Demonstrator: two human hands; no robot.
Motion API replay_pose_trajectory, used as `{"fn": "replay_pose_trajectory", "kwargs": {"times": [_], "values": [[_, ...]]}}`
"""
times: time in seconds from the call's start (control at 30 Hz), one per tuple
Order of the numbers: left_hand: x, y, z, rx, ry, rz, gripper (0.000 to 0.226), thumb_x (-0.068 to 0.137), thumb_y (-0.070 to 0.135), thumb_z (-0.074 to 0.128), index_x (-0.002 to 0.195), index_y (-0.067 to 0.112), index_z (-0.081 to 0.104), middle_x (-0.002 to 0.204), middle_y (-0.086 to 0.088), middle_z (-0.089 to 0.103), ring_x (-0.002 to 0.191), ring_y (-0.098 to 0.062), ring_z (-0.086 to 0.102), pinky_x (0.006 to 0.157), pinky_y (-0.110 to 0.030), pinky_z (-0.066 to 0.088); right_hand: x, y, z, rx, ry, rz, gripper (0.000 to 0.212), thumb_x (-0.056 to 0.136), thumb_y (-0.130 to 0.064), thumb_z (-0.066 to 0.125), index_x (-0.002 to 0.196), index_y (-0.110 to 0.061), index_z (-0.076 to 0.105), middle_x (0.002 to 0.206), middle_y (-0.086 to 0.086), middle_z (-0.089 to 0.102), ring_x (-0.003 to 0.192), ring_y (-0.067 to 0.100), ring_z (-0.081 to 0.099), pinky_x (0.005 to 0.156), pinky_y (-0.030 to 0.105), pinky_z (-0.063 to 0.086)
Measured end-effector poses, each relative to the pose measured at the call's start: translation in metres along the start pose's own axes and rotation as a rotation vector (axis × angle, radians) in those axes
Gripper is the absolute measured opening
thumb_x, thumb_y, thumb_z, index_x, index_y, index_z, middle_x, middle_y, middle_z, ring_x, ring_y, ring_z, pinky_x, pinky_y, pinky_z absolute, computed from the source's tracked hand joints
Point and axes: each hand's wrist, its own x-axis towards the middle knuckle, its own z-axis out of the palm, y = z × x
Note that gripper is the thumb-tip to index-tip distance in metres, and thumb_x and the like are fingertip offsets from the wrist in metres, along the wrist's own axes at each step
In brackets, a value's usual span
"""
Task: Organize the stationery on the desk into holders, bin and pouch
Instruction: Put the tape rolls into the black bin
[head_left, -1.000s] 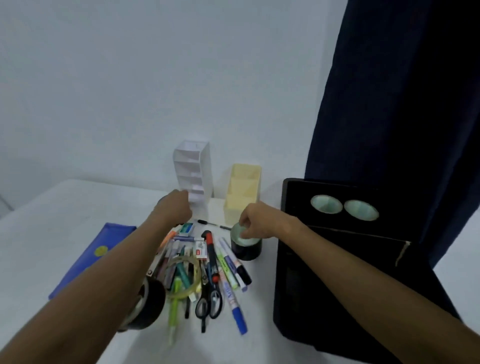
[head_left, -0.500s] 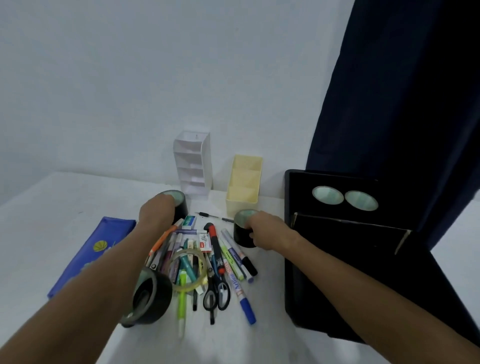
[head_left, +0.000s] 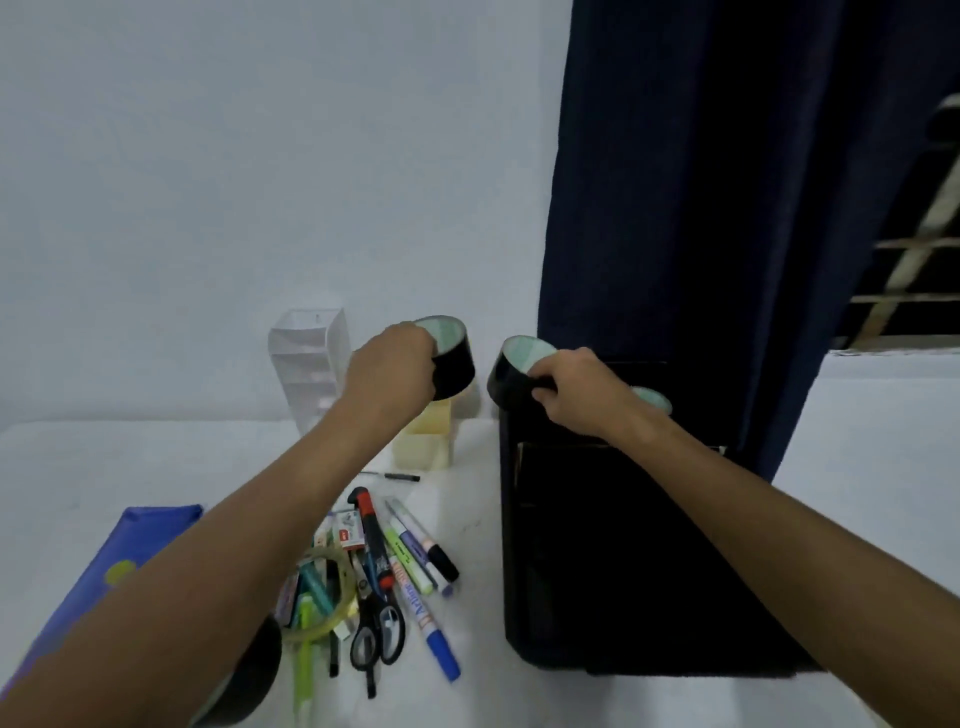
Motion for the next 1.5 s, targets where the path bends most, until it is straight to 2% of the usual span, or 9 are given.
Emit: {"fn": "replay_pose_trajectory", "kwargs": {"times": [0.1,0.27,0.47,0.77,0.97,1.07,1.13,1.33,1.5], "values": [[0.007,0.051,0.003,-0.061,-0.033,0.094,0.029,0.081,0.000,0.054,0.065,0.024,0.051,0.072,0.000,0.050,0.069,-0.022,0.050,0.059,-0.032,0.038,-0.011,0.035,-0.019,-0.028,-0.019,0.058,0.026,0.086,-0.022,0.062,0.110,-0.024,0.069,0.112,0.008,0.064,0.091,0.022,0.065,0.088,0.036,0.055],[0.022,0.103,0.030,-0.010,-0.125,0.192,0.018,0.084,0.005,0.054,0.096,0.014,0.064,0.091,-0.007,0.060,0.070,-0.023,0.051,0.062,-0.032,0.042,-0.028,0.073,-0.038,-0.081,-0.096,0.159,0.031,0.087,-0.011,0.060,0.117,-0.018,0.067,0.121,0.009,0.062,0.103,0.023,0.063,0.092,0.031,0.052],[0.028,0.117,0.054,0.074,-0.241,0.228,0.021,0.088,0.008,0.052,0.106,0.010,0.062,0.097,-0.010,0.061,0.072,-0.024,0.052,0.063,-0.032,0.043,-0.031,0.097,-0.031,-0.055,-0.163,0.193,0.028,0.089,-0.007,0.053,0.108,-0.016,0.070,0.116,0.009,0.064,0.083,0.017,0.065,0.070,0.028,0.055],[0.038,0.116,0.083,0.075,-0.334,0.244,0.019,0.085,0.008,0.055,0.100,0.010,0.066,0.085,-0.005,0.056,0.070,-0.023,0.053,0.061,-0.032,0.044,-0.016,0.108,-0.032,-0.084,-0.302,0.201,0.036,0.091,-0.005,0.051,0.122,-0.017,0.064,0.132,0.008,0.055,0.108,0.023,0.060,0.093,0.033,0.052],[0.040,0.116,0.100,0.079,-0.406,0.261,0.029,0.086,0.010,0.055,0.112,0.012,0.066,0.101,-0.008,0.065,0.078,-0.024,0.060,0.066,-0.032,0.051,-0.013,0.120,-0.019,-0.075,-0.490,0.293,0.041,0.084,-0.021,0.049,0.123,-0.024,0.062,0.121,0.002,0.059,0.105,0.021,0.057,0.095,0.034,0.049],[0.042,0.114,0.106,0.101,-0.465,0.288,0.029,0.085,0.009,0.057,0.112,0.010,0.067,0.105,-0.009,0.067,0.089,-0.026,0.065,0.075,-0.034,0.056,-0.014,0.123,-0.014,0.004,-0.506,0.377,0.027,0.077,-0.043,0.050,0.095,-0.026,0.058,0.099,0.001,0.059,0.085,0.015,0.056,0.087,0.035,0.048],[0.044,0.111,0.108,0.119,-0.523,0.316,0.027,0.085,0.010,0.058,0.110,0.008,0.069,0.106,-0.009,0.067,0.093,-0.027,0.065,0.082,-0.036,0.056,-0.014,0.123,-0.012,0.050,-0.552,0.441,0.047,0.076,-0.055,0.048,0.109,-0.023,0.057,0.112,0.004,0.060,0.096,0.019,0.059,0.091,0.036,0.047],[0.050,0.110,0.112,0.100,-0.607,0.339,0.029,0.082,0.003,0.054,0.105,0.009,0.071,0.101,-0.009,0.069,0.093,-0.028,0.066,0.083,-0.039,0.057,-0.013,0.118,-0.008,0.064,-0.536,0.452,0.050,0.090,-0.051,0.038,0.120,-0.016,0.057,0.128,0.009,0.056,0.113,0.024,0.055,0.098,0.036,0.042],[0.048,0.113,0.112,0.062,-0.633,0.337,0.038,0.080,-0.004,0.051,0.112,0.010,0.069,0.107,-0.008,0.067,0.095,-0.026,0.065,0.081,-0.034,0.056,-0.016,0.119,-0.002,0.003,-0.448,0.363,0.043,0.096,-0.040,0.035,0.115,-0.011,0.060,0.119,0.010,0.060,0.107,0.024,0.057,0.081,0.030,0.040]]}}
